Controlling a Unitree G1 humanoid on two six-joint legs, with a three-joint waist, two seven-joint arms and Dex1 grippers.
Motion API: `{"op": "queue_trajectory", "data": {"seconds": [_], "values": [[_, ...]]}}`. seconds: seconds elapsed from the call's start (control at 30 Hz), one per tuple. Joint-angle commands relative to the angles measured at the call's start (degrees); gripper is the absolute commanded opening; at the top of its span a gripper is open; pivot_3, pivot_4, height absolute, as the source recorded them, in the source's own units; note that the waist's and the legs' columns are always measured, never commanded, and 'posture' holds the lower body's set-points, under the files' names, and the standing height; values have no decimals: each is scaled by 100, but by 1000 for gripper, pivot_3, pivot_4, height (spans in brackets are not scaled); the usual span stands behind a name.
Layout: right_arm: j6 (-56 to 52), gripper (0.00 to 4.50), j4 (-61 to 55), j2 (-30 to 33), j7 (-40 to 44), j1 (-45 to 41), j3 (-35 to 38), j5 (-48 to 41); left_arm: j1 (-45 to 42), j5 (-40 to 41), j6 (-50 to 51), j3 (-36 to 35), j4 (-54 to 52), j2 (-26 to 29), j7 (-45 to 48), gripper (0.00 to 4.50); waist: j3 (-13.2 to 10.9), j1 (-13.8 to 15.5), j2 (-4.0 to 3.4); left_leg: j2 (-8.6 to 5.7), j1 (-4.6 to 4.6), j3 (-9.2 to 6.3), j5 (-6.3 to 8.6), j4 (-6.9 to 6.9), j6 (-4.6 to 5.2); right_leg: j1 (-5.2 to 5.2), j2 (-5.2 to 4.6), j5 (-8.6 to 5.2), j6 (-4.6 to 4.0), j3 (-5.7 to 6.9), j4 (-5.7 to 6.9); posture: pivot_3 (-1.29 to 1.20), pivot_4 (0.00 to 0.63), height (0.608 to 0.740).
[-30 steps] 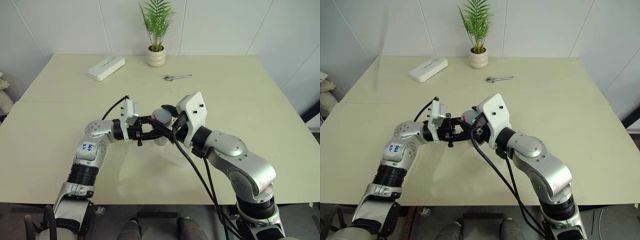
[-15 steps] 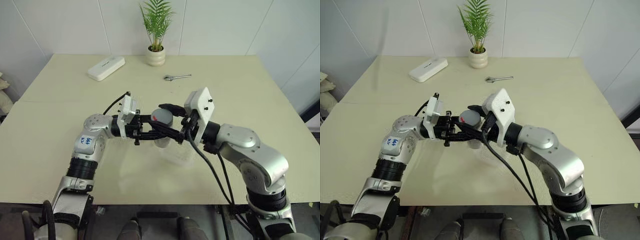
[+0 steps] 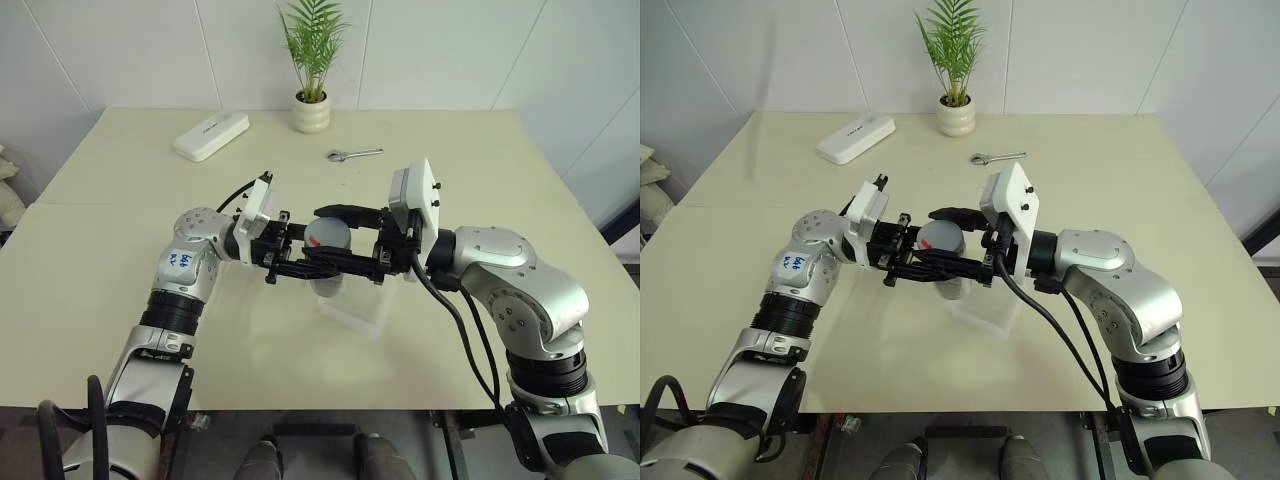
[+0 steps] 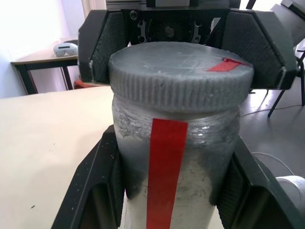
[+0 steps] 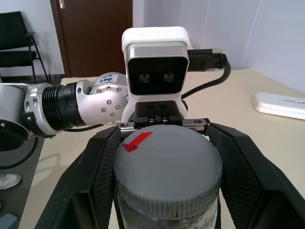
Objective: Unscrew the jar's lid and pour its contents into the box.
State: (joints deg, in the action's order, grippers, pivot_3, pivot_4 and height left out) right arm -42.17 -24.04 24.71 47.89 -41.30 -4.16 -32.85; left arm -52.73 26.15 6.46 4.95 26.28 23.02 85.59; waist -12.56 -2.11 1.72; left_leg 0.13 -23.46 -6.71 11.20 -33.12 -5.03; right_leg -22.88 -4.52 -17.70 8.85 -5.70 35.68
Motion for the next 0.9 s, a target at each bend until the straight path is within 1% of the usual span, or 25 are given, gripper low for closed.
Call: {"op": "queue_trajectory", "data": {"seconds": [0.03,0.17,0.2,0.27,0.3,0.33,0.63,0.9], "values": [[302,2561,-473,-91,538,-57,-351,-363,-167,-142,-58,-104,264,63,-8,1984,0,0,0,0,0,0,0,0,0,0,0,0,0,0,0,0,150,740],[316,2561,-455,-83,433,-48,-360,-288,-112,-95,-40,-81,104,72,-42,1984,0,2,0,0,0,-1,0,0,0,0,0,0,1,0,1,0,150,740],[311,3276,-453,-88,400,-47,-349,-274,-96,-89,-33,-76,61,76,-45,1984,0,1,0,0,0,-1,0,0,0,0,0,0,1,0,1,0,150,740],[307,3795,-439,-101,326,-62,-323,-241,-52,-69,6,-68,-53,95,-39,1984,0,-5,0,0,0,-1,0,-1,0,0,0,0,1,0,2,0,150,740],[309,4191,-436,-101,315,-65,-321,-235,-43,-63,17,-66,-78,100,-38,1984,0,-5,0,0,0,-1,0,-1,0,0,0,0,1,0,3,0,150,740],[327,4474,-426,-111,294,-69,-311,-224,-32,-52,38,-66,-114,105,-33,1984,0,-4,0,0,0,-2,0,-1,0,0,0,0,1,0,3,0,150,740],[399,4474,-355,-60,144,-86,-182,-160,214,66,374,-69,-710,218,40,1984,0,-4,0,0,0,-3,0,-3,0,0,0,-1,1,0,7,0,150,740],[489,4474,-91,-46,65,-183,-220,1,209,65,457,-84,-829,224,31,1984,0,-4,0,0,0,-4,0,-5,0,0,0,-1,1,1,11,0,150,740]]}}
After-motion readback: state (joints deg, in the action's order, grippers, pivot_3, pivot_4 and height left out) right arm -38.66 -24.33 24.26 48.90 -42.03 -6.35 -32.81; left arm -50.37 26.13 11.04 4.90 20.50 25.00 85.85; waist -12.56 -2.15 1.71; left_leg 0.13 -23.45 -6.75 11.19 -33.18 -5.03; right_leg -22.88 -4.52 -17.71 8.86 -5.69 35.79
